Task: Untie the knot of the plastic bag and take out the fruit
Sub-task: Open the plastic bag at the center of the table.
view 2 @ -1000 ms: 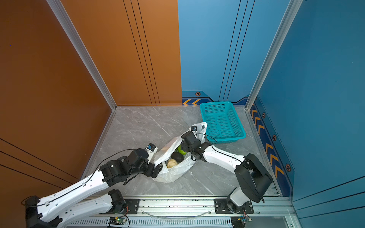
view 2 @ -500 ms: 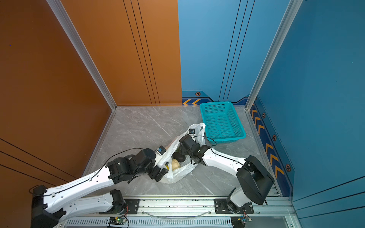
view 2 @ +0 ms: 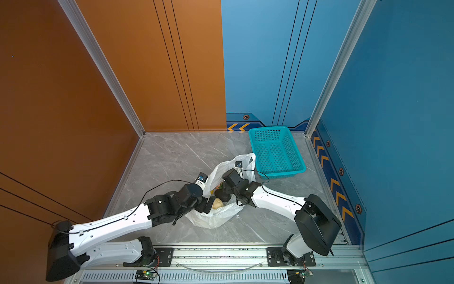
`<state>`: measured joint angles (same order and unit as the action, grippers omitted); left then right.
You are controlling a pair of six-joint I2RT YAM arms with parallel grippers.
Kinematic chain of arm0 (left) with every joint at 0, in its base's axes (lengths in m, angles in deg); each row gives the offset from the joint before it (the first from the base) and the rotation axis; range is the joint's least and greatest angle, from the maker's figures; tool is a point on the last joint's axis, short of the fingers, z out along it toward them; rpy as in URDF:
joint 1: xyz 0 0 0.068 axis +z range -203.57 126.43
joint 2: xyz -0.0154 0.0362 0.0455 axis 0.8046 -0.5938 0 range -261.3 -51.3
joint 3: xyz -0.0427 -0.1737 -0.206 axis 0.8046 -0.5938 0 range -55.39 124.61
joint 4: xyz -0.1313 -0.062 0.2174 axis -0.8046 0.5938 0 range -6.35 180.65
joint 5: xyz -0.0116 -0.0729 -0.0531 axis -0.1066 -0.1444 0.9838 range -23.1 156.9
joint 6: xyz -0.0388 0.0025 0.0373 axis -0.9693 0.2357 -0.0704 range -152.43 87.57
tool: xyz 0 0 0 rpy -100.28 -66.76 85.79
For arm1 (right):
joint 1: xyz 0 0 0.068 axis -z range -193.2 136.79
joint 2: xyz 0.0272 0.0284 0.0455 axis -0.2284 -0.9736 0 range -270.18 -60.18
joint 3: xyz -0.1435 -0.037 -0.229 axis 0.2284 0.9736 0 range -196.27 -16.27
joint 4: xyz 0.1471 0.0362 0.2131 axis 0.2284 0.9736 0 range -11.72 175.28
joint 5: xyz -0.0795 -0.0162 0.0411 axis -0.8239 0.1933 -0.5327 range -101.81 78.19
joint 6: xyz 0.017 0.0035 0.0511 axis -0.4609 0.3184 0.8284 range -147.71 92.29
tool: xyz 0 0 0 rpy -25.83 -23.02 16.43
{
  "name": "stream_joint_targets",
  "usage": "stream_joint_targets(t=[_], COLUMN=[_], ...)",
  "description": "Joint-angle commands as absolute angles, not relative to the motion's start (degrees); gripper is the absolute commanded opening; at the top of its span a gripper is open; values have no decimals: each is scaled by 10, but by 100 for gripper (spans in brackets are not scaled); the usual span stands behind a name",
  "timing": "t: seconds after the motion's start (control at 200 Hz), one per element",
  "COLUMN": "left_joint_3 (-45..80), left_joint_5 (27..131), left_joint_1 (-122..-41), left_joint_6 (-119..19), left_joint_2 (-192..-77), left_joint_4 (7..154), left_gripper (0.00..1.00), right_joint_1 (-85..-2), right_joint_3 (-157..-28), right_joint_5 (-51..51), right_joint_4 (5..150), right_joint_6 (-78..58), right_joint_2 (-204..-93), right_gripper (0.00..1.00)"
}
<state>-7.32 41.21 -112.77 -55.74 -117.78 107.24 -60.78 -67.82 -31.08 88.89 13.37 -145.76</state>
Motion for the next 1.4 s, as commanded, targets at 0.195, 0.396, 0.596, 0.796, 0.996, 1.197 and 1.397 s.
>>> stream_joint_targets(t=[0.195, 0.396, 0.596, 0.796, 0.996, 1.197, 1.397], left_joint_3=[-33, -87, -120, -105, -91, -110, -143], left_joint_5=[204, 249, 373, 438, 493, 496, 511], left_joint_1=[-1086, -1014, -983, -995, -993, -974, -944], left_joint_6=[-598, -611, -586, -506, -456, -480, -520], left_joint_2=[-1205, -1161, -1147, -1167, -1172, -1159, -1136], left_joint_4=[1144, 1141, 1036, 892, 830, 829, 803], left_gripper=[85, 60, 27, 3, 0, 0, 2], right_joint_1=[-599, -586, -593, -639, -668, -689, -750], right_joint_3=[-625, -579, -565, -608, -666, -678, -694], right_joint_5=[-355, -359, -337, -292, -250, -174, -125], right_joint_4=[912, 937, 948, 922, 897, 859, 867], right_joint_6=[155, 165, 158, 98, 66, 63, 54], right_joint_2=[-1405, -1361, -1335, -1360, -1402, -1445, -1495], right_gripper=[80, 80, 80, 85, 86, 84, 83])
